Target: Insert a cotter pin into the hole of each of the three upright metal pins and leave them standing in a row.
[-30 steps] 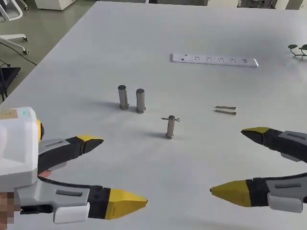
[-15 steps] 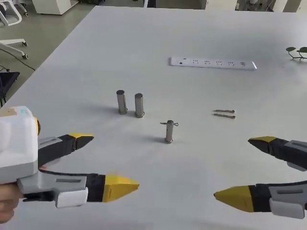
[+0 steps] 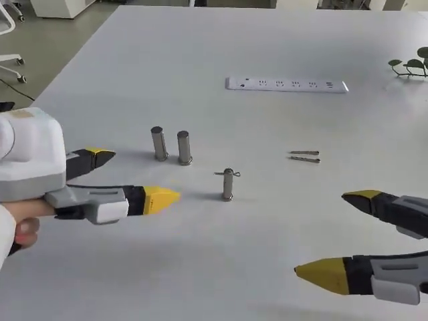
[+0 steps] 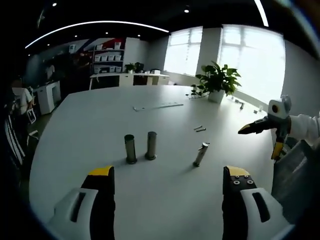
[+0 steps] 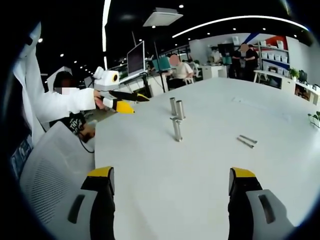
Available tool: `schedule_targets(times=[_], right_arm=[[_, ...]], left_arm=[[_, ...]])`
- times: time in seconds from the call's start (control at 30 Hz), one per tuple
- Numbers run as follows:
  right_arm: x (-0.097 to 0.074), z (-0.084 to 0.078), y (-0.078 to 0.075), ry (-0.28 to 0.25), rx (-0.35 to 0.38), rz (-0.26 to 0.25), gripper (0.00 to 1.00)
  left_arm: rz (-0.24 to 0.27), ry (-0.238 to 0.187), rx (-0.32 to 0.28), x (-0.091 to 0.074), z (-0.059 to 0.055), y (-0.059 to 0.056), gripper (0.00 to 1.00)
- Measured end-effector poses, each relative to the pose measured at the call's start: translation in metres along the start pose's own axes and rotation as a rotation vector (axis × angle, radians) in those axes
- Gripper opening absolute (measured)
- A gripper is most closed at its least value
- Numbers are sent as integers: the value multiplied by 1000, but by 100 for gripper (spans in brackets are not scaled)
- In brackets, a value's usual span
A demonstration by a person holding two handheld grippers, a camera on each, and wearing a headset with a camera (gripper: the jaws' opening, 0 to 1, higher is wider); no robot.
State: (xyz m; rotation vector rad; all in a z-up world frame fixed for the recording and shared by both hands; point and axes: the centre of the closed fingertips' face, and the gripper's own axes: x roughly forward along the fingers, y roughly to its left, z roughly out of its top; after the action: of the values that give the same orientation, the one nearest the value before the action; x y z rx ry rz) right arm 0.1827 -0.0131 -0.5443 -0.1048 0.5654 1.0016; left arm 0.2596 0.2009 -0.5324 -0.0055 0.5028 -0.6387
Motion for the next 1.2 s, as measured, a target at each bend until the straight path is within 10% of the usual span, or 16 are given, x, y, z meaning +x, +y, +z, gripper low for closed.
schedule_targets(times=[0.67, 0.87, 1.2], right_arm=[[-1, -5, 1, 17, 13, -11, 92], [-3, -8, 0, 22, 21, -18, 91], [-5, -10, -2, 27, 31, -21, 89]], left_arm=[[72, 111, 169, 65, 6, 60, 49], [78, 69, 81, 74, 14, 71, 35], [99, 87, 96, 78, 7, 78, 20]])
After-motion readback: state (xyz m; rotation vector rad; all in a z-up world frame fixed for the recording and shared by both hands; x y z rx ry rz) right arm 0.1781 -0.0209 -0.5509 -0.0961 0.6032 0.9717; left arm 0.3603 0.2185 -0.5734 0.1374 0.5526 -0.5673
